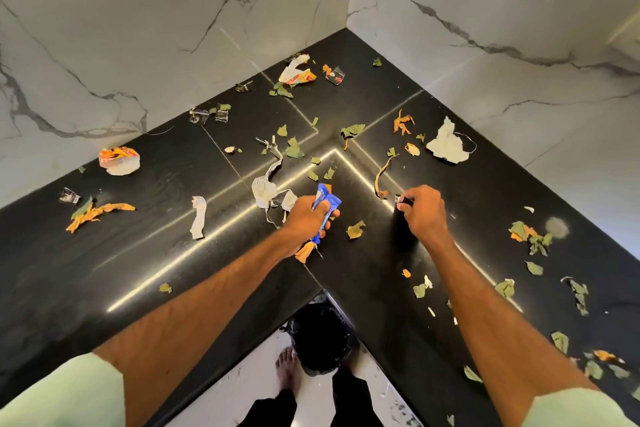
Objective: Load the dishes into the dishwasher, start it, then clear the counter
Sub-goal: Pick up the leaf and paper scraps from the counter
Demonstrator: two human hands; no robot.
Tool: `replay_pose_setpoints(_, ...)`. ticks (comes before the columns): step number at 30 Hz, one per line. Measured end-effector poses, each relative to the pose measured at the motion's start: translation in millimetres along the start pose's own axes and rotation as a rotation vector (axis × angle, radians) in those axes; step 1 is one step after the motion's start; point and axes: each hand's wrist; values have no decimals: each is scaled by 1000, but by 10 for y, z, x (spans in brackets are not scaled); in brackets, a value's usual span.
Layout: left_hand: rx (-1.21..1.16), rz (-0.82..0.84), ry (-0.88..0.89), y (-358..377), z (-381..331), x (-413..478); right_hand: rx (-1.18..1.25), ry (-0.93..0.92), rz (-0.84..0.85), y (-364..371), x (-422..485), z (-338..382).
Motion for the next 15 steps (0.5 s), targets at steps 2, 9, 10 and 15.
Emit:
replay_pose_setpoints(2,39,-18,-4,38,-19,50,66,25,-42,-26,14,-54)
replay_pose_setpoints(9,79,-30,93,309,-209,370,260,152,-98,-223,322,-124)
replay_pose_setpoints(10,70,-27,100,344,-254,418,279,162,-114,-282,405,-126)
replay_pose_setpoints(15,-2,-16,150,423,-386,723,400,213,-183,-552,821,-191)
Point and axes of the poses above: each hand's wrist, its own x-axis towards the middle knuckle, its own y-axis out of the palm, z = x × y, and after that the axes turned 13 degrees about x, right-handed
